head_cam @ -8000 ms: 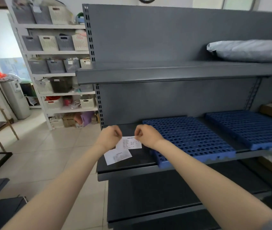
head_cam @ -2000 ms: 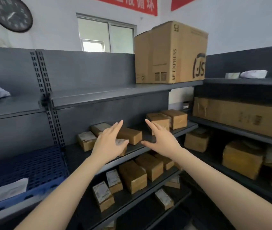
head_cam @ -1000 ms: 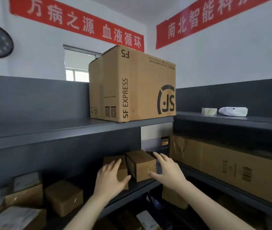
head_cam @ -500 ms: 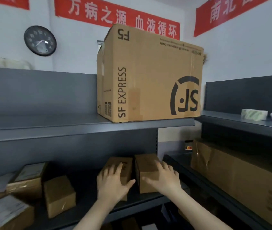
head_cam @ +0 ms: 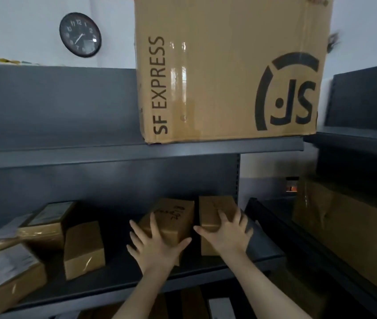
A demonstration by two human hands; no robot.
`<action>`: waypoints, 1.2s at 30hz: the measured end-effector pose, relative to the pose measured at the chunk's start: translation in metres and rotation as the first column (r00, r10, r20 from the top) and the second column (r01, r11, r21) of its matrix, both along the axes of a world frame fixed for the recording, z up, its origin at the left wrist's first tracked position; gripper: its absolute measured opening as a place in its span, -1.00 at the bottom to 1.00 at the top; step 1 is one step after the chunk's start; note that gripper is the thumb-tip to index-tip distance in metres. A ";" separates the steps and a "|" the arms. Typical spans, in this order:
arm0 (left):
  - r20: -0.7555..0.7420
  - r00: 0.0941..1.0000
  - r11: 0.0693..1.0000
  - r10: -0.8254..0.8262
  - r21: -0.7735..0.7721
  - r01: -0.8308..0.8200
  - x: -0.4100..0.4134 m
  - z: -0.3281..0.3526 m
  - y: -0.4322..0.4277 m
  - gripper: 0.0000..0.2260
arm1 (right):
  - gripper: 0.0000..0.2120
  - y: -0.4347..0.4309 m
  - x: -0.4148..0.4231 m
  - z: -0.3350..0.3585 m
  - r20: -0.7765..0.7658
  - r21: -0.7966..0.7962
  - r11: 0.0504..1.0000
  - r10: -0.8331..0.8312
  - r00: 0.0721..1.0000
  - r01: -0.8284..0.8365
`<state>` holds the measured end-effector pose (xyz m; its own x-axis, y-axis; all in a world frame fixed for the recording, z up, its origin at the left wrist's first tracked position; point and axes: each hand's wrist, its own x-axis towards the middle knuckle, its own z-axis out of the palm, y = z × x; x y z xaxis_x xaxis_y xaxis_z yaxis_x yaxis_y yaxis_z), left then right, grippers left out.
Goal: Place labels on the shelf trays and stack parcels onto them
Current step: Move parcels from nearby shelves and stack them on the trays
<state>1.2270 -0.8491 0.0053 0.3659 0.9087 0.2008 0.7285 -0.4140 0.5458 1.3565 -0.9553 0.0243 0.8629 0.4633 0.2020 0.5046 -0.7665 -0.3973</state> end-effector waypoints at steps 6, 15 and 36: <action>0.124 0.992 1.000 0.028 0.009 -0.029 0.006 -0.020 0.006 0.05 | -0.04 -0.010 0.013 -0.012 0.071 0.076 0.996 0.043 0.997 -0.048; 0.259 0.965 0.998 -0.036 0.056 0.022 0.005 -0.028 0.005 -0.02 | -0.04 -0.024 0.028 -0.012 -0.006 0.085 0.990 0.115 0.993 -0.114; 0.380 0.918 0.980 -0.113 0.192 0.042 -0.032 0.034 -0.063 -0.06 | -0.13 -0.106 0.006 0.021 0.106 0.309 0.937 0.135 0.985 -0.162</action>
<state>1.1951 -0.9123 0.0395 0.2946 0.8171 0.4955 0.4367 -0.5764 0.6908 1.3625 -1.0615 0.0448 0.7634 0.4856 0.4259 0.6440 -0.5224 -0.5589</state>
